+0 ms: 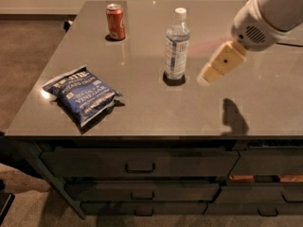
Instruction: Move blue plastic bottle near coke can
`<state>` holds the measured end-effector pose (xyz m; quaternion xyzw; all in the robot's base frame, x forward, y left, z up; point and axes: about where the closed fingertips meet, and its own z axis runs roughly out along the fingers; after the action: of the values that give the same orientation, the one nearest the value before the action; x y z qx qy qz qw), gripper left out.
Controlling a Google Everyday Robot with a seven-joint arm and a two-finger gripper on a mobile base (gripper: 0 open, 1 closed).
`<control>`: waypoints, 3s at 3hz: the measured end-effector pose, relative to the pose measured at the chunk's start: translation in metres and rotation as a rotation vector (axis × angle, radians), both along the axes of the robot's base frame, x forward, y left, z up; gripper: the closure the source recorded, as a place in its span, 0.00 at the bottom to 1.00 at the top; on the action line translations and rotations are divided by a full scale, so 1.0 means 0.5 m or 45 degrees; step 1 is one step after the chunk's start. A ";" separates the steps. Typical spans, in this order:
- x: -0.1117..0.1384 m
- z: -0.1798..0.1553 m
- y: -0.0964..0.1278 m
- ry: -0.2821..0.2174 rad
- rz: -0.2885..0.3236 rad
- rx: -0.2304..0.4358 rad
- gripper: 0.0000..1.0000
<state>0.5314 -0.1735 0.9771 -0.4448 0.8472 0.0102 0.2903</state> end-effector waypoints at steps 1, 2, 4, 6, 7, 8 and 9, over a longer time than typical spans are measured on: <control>0.059 0.013 0.017 -0.112 -0.099 0.131 0.00; 0.142 0.025 0.069 -0.206 -0.132 0.278 0.00; 0.233 0.004 0.127 -0.221 -0.152 0.371 0.00; 0.288 -0.017 0.155 -0.211 -0.158 0.415 0.06; 0.299 -0.025 0.154 -0.205 -0.157 0.415 0.24; 0.309 -0.021 0.162 -0.197 -0.147 0.404 0.55; 0.315 -0.009 0.174 -0.192 -0.131 0.394 0.86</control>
Offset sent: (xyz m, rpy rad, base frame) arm 0.1024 0.0486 0.0198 0.3120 -0.2243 -0.1276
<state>0.6887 -0.0866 0.9724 -0.3505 0.8329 0.0921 0.4182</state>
